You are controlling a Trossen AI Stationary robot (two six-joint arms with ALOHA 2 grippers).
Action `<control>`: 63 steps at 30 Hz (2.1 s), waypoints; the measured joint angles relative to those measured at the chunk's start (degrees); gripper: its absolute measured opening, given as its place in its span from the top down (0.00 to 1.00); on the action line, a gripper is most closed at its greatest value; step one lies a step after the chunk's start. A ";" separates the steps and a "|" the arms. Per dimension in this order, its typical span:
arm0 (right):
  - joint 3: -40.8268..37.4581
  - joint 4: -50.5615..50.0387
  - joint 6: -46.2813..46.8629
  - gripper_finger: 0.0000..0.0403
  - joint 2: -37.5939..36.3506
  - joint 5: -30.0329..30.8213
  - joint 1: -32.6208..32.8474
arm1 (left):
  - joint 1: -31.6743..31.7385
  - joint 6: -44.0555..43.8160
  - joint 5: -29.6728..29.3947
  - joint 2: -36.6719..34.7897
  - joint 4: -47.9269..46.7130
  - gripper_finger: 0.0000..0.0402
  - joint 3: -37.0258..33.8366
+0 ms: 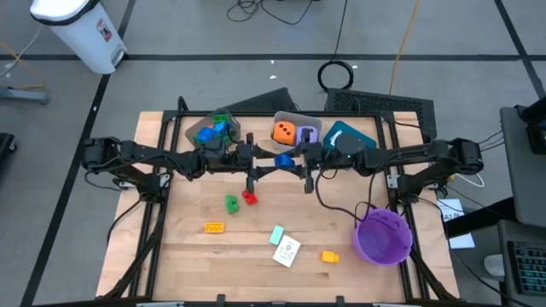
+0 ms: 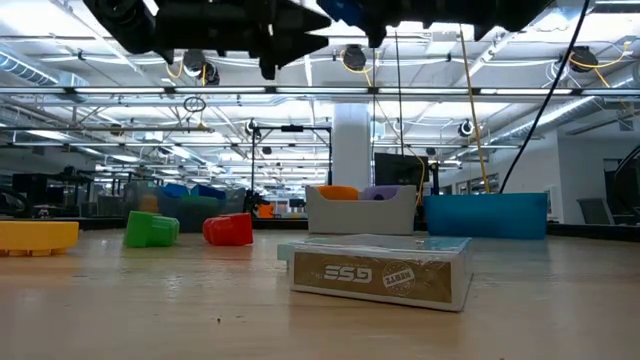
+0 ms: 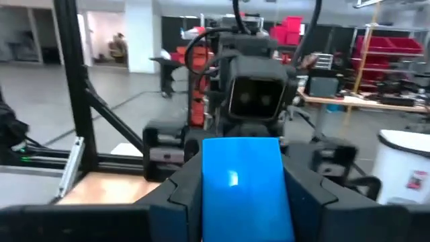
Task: Pick & Place Toys
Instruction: Put the blue gamepiece into the black bin
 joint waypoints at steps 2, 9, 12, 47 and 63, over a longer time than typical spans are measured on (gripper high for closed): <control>0.00 2.00 0.54 0.68 0.65 -0.31 -0.03 | -0.04 -1.05 0.19 0.15 -0.81 0.41 0.35; 0.00 5.78 1.26 0.68 2.80 -1.71 -0.03 | -0.60 -0.81 2.48 3.46 0.98 0.33 3.33; 0.00 6.36 1.62 0.68 3.30 -1.73 -0.03 | -0.80 -0.60 2.56 4.68 3.14 0.33 3.52; 0.00 5.15 1.41 0.61 3.25 -1.93 0.00 | -1.54 1.29 1.44 8.46 3.81 0.68 7.52; -0.13 3.96 0.04 0.48 0.44 -1.85 0.01 | -1.46 1.46 0.71 8.24 3.53 0.66 7.52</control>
